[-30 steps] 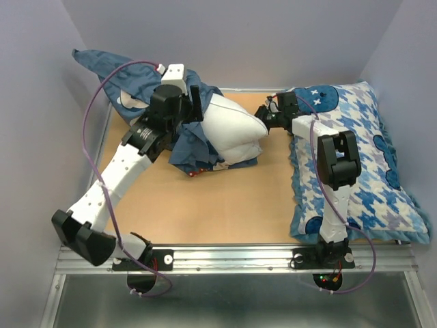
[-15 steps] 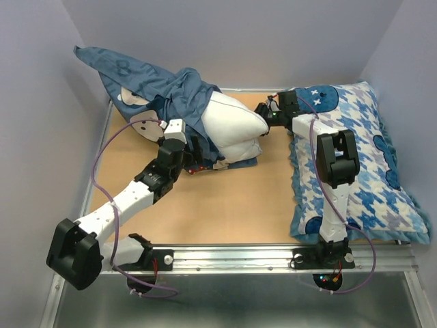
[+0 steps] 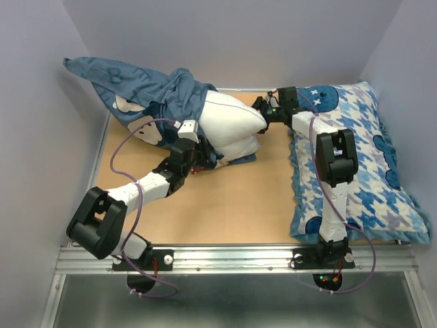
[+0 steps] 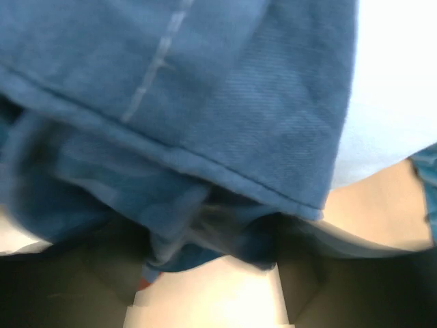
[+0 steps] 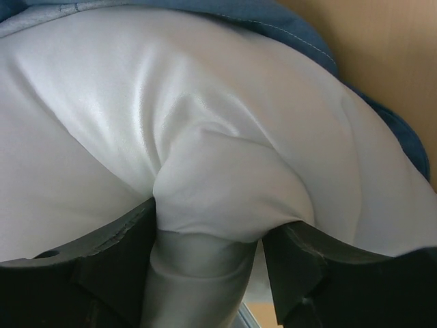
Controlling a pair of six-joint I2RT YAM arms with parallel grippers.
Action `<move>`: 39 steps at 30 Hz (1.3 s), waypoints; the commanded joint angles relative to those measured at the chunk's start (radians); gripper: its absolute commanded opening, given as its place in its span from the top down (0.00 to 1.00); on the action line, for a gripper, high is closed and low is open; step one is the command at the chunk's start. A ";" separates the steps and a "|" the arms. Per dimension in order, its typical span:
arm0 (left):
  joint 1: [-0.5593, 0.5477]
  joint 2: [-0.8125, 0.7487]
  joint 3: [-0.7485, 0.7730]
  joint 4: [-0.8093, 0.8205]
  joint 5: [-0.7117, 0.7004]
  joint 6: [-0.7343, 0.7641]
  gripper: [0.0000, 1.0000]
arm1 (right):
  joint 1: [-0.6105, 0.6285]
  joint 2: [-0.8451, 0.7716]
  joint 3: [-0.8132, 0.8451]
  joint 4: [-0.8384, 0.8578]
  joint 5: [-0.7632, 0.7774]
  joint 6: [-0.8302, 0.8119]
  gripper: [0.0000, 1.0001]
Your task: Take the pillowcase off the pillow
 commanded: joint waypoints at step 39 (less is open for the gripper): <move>0.049 0.030 0.448 -0.454 0.139 -0.093 1.00 | 0.462 -0.812 -0.483 -0.024 0.776 -0.219 0.13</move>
